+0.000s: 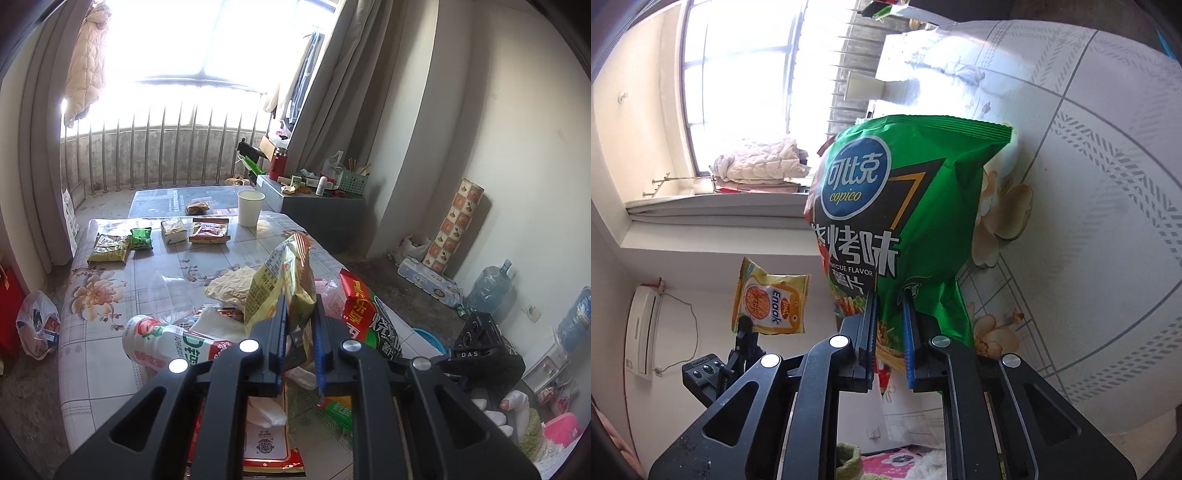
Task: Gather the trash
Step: 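Carry the green chip bag with the right tool over the blue wastebasket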
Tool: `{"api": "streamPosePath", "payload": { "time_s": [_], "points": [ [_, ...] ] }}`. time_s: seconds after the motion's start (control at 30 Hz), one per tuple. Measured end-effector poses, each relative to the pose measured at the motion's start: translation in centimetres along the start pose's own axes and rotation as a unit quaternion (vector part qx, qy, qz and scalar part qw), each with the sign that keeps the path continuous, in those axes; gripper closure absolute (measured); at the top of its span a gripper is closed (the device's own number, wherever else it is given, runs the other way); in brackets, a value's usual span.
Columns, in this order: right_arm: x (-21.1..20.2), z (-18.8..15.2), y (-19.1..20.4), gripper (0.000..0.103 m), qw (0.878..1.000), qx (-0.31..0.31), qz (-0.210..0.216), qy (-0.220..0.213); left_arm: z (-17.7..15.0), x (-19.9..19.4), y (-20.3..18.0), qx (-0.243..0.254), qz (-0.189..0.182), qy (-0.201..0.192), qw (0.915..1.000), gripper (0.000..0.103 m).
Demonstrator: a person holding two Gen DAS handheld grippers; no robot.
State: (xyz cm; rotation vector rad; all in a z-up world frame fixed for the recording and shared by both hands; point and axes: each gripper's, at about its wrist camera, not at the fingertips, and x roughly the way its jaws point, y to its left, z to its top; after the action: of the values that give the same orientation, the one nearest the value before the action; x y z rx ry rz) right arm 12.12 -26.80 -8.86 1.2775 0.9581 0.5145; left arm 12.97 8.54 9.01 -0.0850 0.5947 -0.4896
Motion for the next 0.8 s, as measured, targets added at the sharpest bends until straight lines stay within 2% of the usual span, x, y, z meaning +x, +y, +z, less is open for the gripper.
{"api": "streamPosePath", "payload": {
  "time_s": [0.33, 0.5, 0.67, 0.8],
  "points": [
    [-3.4, -0.5, 0.1, 0.096, 0.998, -0.039, 0.039, -0.028, 0.8, 0.8, -3.3, 0.015, -0.024, 0.006, 0.9996, 0.091],
    [-7.3, -0.2, -1.9, 0.096, 0.997, -0.046, 0.046, -0.049, 0.5, 3.1, -6.5, 0.045, -0.048, 0.028, 0.9974, 0.091],
    [-13.2, 0.7, -4.8, 0.096, 0.992, -0.035, 0.044, -0.111, 0.8, 7.3, -10.8, 0.048, -0.106, 0.060, 0.9914, 0.091],
    [-19.2, 1.2, -8.3, 0.096, 0.981, -0.027, 0.015, -0.190, 1.7, 12.2, -16.1, 0.066, -0.165, 0.099, 0.9790, 0.091]
  ]
}}
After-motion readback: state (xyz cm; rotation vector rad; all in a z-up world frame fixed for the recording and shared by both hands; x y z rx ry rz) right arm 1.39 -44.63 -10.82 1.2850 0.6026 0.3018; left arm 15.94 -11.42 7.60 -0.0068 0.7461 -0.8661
